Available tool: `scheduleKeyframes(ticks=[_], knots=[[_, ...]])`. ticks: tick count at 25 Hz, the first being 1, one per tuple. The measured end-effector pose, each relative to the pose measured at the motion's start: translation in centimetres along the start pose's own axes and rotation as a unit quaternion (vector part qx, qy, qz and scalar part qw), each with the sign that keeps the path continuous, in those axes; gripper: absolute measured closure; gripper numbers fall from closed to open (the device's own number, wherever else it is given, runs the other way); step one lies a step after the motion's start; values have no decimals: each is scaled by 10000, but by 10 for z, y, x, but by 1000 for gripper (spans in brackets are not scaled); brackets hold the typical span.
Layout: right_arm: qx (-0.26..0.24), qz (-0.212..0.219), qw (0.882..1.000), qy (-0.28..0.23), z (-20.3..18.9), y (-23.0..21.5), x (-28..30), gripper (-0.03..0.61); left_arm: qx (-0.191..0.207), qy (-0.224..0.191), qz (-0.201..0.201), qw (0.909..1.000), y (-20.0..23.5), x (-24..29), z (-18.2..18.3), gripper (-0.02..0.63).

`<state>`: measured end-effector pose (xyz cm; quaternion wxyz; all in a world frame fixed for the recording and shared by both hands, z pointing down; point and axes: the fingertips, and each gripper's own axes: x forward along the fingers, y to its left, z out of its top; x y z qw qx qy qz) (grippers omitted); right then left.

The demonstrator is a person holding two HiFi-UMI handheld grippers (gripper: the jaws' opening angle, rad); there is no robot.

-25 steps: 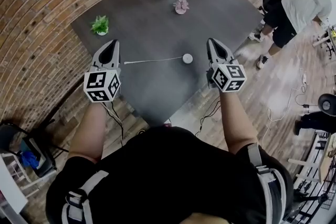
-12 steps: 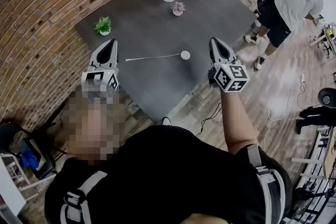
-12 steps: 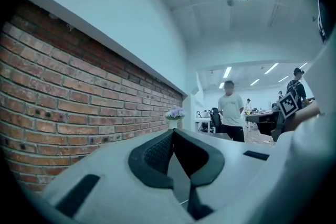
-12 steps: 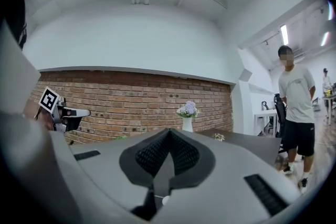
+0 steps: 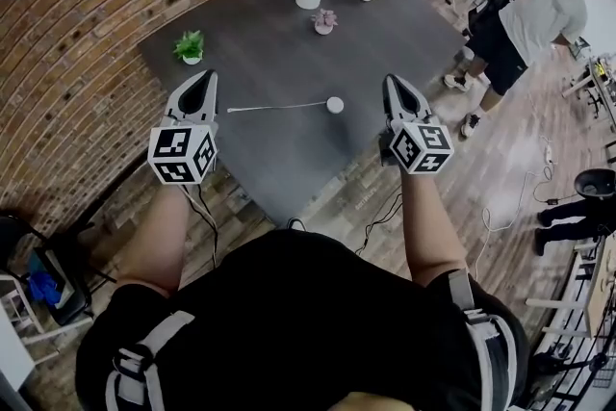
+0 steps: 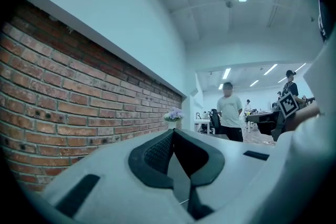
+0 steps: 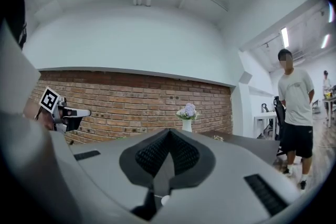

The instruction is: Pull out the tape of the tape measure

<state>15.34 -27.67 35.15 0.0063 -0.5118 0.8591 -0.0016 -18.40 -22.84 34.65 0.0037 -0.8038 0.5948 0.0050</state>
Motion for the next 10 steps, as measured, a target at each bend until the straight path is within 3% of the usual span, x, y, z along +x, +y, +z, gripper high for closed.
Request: scheduleKeyframes(ticks=[10], knots=[[18,101,9999,-5,-1,-5,7,583,3,18,14,10000,-4,7,-1,604]])
